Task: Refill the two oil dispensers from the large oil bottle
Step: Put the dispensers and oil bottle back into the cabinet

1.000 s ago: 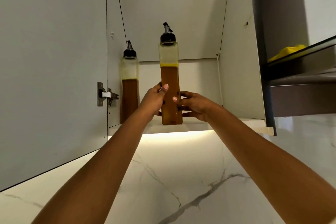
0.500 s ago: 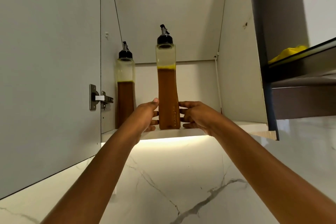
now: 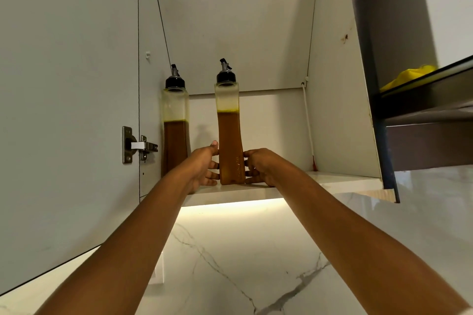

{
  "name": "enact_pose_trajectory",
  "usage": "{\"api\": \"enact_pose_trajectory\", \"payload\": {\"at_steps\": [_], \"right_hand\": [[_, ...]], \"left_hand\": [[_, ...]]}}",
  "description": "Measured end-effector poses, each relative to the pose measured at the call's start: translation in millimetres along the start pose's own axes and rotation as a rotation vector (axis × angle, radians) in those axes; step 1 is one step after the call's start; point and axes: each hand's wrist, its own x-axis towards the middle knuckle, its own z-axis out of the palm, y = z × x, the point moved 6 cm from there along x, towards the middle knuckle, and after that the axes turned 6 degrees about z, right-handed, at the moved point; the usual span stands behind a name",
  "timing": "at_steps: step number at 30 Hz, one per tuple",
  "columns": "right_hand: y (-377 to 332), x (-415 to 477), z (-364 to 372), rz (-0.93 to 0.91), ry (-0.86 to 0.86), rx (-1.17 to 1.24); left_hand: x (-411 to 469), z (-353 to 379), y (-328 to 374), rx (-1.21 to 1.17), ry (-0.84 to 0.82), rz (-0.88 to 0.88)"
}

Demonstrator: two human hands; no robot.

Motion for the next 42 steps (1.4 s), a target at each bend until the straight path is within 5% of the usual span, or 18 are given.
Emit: {"api": "enact_pose_trajectory", "payload": {"at_steps": [13, 19, 22, 29, 34, 38, 42], "right_hand": [[-2.7, -19.5, 1.9, -0.014, 0.041, -0.052], [17.7, -97.4, -13.3, -0.437, 0.040, 0.177], [70.0, -135.0, -11.8, -0.521, 0.037, 0.141], [261.3, -172.8, -6.1, -0.389, 0.061, 0.179], [428.6, -178.0, -16.1, -0.015, 0.178, 0.170], [526.8, -175.1, -2.3, 0.288, -0.072, -0.012], [567.4, -172.1, 20.8, 0.379, -0.295, -0.175]], "left_hand": [[-9.3, 2.6, -2.8, 0.083, 0.049, 0.009], [-93.8, 3.9, 5.3, -0.043, 0.199, 0.532], [-138.7, 20.7, -38.5, -0.044, 0.187, 0.610], [-215.2, 57.0, -222.0, -0.192, 0.114, 0.364], [-259.2, 92.5, -360.9, -0.171, 0.005, 0.043], [-278.8, 120.3, -440.9, -0.160, -0.146, -0.201], [-284.6, 132.0, -484.7, -0.131, -0.244, -0.289]]}}
